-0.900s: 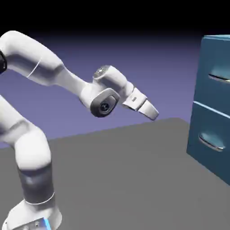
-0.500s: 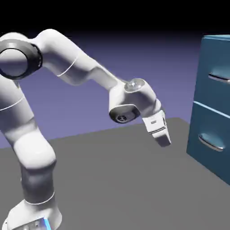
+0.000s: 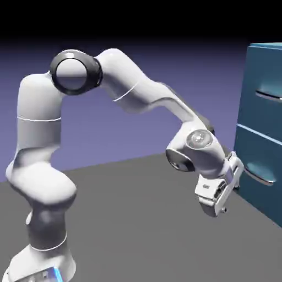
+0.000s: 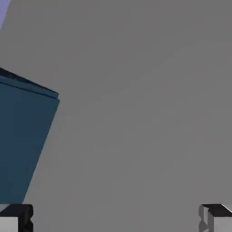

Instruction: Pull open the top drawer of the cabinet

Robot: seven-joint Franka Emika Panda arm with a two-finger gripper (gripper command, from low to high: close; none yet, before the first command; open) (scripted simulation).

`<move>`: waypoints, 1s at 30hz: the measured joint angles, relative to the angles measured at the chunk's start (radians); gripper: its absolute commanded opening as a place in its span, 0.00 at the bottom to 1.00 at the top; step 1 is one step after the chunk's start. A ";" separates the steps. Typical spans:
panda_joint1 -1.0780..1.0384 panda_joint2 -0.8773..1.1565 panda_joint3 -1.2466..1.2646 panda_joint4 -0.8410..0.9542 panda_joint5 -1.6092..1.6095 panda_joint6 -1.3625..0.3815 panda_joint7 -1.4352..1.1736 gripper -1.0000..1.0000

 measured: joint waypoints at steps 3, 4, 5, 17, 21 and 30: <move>0.054 0.086 -0.080 0.057 0.130 -0.021 0.006 0.50; 0.072 0.114 -0.106 0.075 0.174 -0.028 0.008 0.50; 0.090 0.143 -0.133 0.094 0.217 -0.035 0.010 0.50; 0.307 0.485 -0.451 0.320 0.739 -0.118 0.034 0.50; 0.379 0.600 -0.557 0.396 0.913 -0.145 0.043 0.50; 0.542 0.857 -0.795 0.565 1.305 -0.208 0.061 0.50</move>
